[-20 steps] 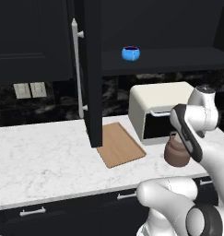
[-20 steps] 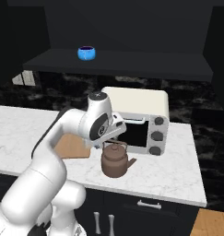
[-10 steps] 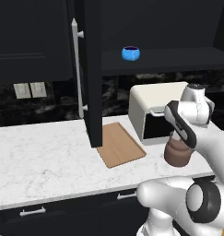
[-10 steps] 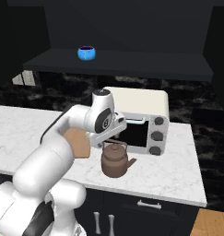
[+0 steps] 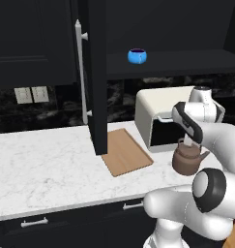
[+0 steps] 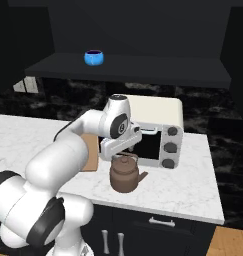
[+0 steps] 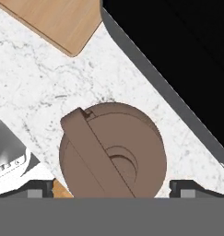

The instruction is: Pick the kettle from the counter and place it on the tray. Then pick the mug from the cabinet and place it on the tray. Then close the cabinet doors.

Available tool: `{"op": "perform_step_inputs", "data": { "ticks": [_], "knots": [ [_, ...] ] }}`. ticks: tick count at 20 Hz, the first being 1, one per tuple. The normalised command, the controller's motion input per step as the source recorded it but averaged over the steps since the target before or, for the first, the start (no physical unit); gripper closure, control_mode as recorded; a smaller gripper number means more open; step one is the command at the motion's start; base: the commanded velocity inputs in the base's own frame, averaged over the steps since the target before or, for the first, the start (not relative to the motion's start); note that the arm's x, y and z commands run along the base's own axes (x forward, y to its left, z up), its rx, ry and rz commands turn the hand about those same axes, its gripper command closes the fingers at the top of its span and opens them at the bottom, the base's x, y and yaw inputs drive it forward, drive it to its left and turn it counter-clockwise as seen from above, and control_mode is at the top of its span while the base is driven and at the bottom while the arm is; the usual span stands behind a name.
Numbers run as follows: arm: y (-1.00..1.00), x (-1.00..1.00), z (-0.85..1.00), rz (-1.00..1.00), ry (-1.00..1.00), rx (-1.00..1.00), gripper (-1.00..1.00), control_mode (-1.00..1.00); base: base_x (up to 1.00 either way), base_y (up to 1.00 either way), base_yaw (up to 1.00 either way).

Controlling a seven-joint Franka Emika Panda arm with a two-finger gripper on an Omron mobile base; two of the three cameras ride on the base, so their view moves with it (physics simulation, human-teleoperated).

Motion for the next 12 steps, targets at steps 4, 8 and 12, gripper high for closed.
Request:
{"op": "perform_step_inputs", "data": {
  "ticks": [4, 8, 12],
  "knots": [
    [-0.10, 0.10, -0.20, 0.04, 0.05, 0.00, -1.00, -1.00, 0.00, 0.00, 0.00],
    [-0.02, 0.00, -0.25, 0.06, 0.01, 0.00, -1.00, -1.00, 0.00, 0.00, 0.00],
    [-0.01, 0.03, -0.09, 0.15, -0.01, 0.01, -1.00, -1.00, 0.00, 0.00, 0.00]
  ]
}}
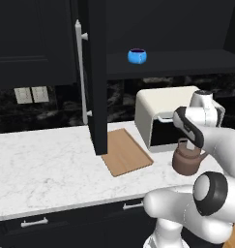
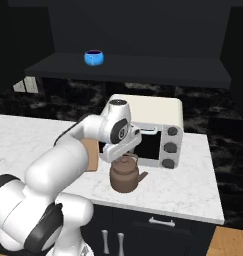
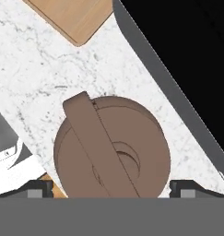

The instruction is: Pick the kettle from the counter and place it on the tray. Then pick the mug from the cabinet and place it on the tray. Then close the cabinet doors.

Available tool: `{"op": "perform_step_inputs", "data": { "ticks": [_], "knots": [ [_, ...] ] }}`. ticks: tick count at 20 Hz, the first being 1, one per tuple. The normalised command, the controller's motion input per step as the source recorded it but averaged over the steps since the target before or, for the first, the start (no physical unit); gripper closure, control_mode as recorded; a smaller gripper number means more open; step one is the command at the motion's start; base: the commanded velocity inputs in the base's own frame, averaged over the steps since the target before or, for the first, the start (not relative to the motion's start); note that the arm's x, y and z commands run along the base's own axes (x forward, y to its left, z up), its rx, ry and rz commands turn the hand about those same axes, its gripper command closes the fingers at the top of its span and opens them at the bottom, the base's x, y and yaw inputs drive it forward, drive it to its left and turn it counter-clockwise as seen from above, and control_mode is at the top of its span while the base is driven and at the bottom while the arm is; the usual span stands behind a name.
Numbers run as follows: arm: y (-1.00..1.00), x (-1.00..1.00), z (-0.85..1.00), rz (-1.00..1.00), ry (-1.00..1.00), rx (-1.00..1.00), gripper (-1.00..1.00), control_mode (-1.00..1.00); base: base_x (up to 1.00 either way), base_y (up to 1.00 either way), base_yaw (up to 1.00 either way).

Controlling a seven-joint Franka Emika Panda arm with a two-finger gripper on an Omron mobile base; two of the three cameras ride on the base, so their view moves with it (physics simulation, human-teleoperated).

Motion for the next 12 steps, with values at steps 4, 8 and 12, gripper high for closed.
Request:
{"op": "perform_step_inputs", "data": {
  "ticks": [4, 8, 12],
  "knots": [
    [0.00, 0.25, -0.02, 0.19, 0.00, 0.02, -1.00, -1.00, 0.00, 0.00, 0.00],
    [0.00, 0.04, -0.22, 0.19, 0.05, 0.00, -1.00, -1.00, 0.00, 0.00, 0.00],
    [0.03, -0.02, -0.32, 0.12, 0.05, -0.02, 1.00, -1.00, 0.00, 0.00, 0.00]
  ]
}}
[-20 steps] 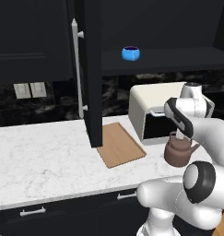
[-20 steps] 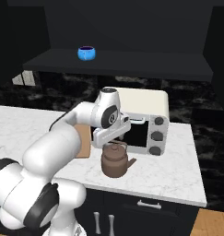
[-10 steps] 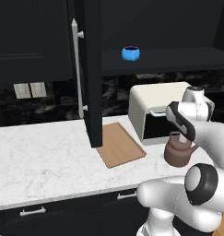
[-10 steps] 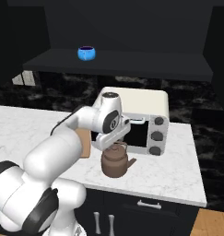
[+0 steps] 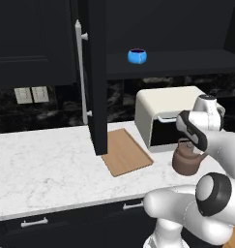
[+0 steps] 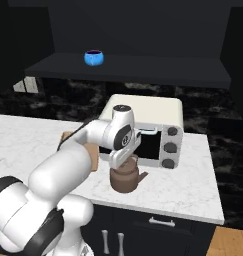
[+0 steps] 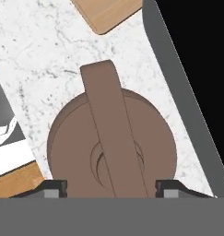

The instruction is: Pick the kettle from the counter and place it on the tray. Then pick the mug from the cabinet and place it on the tray. Then close the cabinet doors.

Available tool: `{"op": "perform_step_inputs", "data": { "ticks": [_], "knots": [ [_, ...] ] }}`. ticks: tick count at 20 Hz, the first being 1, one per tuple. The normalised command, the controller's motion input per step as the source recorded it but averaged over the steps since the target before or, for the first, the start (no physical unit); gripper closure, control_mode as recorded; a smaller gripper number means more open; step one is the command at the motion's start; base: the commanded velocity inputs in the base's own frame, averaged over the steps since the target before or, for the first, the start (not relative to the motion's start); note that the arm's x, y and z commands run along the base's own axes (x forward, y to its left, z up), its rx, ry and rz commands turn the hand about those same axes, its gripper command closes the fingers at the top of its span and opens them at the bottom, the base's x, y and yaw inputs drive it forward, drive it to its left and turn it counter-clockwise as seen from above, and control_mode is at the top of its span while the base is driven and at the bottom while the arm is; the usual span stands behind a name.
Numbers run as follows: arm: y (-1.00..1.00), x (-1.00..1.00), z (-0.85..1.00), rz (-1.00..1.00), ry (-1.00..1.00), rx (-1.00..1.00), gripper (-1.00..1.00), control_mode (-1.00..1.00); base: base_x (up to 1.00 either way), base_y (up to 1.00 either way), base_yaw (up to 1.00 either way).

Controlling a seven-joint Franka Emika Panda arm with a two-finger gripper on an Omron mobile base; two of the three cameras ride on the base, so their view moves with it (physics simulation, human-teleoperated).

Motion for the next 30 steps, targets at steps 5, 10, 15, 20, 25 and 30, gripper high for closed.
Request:
{"op": "perform_step_inputs", "data": {
  "ticks": [5, 10, 15, 20, 25, 30],
  "knots": [
    [0.10, -0.01, -0.18, 0.08, 0.04, -0.01, 1.00, -1.00, 0.00, 0.00, 0.00],
    [0.09, -0.17, -0.03, 0.02, 0.01, 0.00, 1.00, -1.00, 0.00, 0.00, 0.00],
    [0.14, -0.57, 0.03, 0.00, 0.00, 0.00, 1.00, -1.00, 0.00, 0.00, 0.00],
    [0.30, -0.63, 0.45, 0.00, -0.09, 0.00, 1.00, -1.00, 0.00, 0.00, 0.00],
    [0.93, -0.27, 0.37, 0.00, -0.09, 0.00, 1.00, -1.00, 0.00, 0.00, 0.00],
    [1.00, -0.15, 0.15, 0.00, -0.04, 0.00, 1.00, -1.00, 0.00, 0.00, 0.00]
  ]
}}
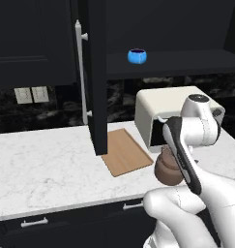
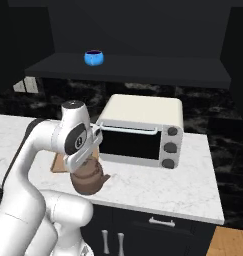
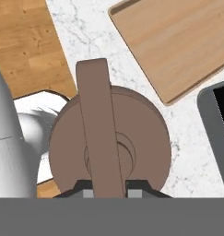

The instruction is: Pick the kettle from the counter and place it on the tray. Then pick the mug from the cabinet and place it on the tray. Then close the cabinet doors.

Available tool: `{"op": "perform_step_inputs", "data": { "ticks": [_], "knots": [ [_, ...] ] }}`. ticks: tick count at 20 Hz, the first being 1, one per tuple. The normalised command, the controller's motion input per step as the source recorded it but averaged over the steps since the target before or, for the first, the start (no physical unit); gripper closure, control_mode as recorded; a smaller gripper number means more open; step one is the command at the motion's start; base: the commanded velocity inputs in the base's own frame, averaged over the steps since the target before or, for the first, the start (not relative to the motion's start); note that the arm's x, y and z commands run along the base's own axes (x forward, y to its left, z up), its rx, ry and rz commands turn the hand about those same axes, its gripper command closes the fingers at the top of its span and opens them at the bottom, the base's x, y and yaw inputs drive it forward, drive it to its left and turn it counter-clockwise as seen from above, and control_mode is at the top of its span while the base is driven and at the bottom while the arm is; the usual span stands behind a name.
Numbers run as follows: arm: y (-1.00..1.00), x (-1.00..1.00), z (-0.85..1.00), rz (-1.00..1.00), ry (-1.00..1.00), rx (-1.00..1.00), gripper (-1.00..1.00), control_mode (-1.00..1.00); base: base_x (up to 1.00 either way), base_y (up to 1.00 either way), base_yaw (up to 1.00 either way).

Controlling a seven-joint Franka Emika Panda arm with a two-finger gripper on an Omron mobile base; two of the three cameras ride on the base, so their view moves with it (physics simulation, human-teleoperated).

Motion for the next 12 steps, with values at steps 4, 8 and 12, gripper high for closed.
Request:
{"op": "perform_step_inputs", "data": {
  "ticks": [4, 8, 12],
  "knots": [
    [1.00, 0.00, 0.33, 0.00, -0.05, 0.00, 1.00, -1.00, 0.00, 0.00, 0.00],
    [0.98, 0.04, 0.38, 0.00, -0.10, 0.00, 1.00, -1.00, 0.00, 0.00, 0.00],
    [0.75, 0.20, 0.25, -0.01, -0.08, 0.00, 1.00, -1.00, 0.00, 0.00, 0.00]
  ]
}}
